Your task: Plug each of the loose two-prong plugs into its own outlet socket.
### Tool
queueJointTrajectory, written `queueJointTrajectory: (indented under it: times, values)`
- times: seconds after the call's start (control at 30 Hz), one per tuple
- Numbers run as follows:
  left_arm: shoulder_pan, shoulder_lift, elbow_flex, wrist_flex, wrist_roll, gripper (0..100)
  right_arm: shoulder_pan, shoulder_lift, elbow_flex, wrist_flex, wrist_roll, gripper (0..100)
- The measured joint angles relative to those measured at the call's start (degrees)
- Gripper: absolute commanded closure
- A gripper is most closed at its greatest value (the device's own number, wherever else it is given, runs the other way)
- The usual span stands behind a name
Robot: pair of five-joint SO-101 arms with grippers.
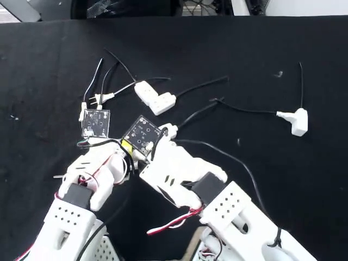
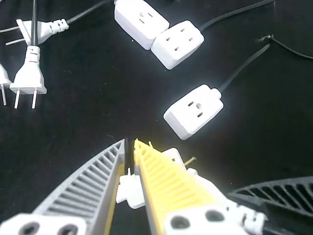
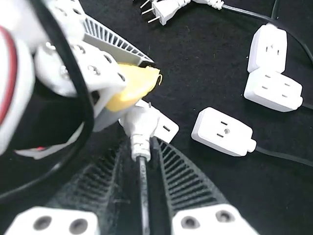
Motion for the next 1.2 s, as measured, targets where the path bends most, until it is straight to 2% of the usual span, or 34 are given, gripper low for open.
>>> queueJointTrajectory:
  times: [0.3,0.47,0.6,0.67,0.77,0.87,0.97,1.2]
  values:
    - [-0.6,0.0,0.0,0.0,0.0,95,0.0,0.0,0.0,0.0,0.0,98.8]
    - [-10.4,0.3,-2.9,3.3,-0.1,95,3.9,0.0,0.0,1.0,0.0,98.8]
    - [-22.9,0.4,-9.6,12.0,-1.1,95,5.1,0.0,-1.8,6.5,2.1,98.8]
    - [-28.2,0.9,-12.0,18.2,-6.4,95,5.5,0.0,-3.7,9.8,4.0,98.8]
    - [-33.8,0.9,-11.9,27.0,-19.7,95,5.5,0.0,-7.0,14.6,7.4,98.8]
    - [-38.5,0.9,-7.3,28.1,-31.2,95,5.5,0.1,-12.0,19.2,11.3,98.8]
    - [-40.4,0.9,-2.5,25.7,-34.4,95,5.4,3.9,-18.5,24.4,15.2,98.8]
    - [-40.5,0.9,3.5,23.6,-35.3,95,5.4,22.1,-33.0,34.5,18.4,98.8]
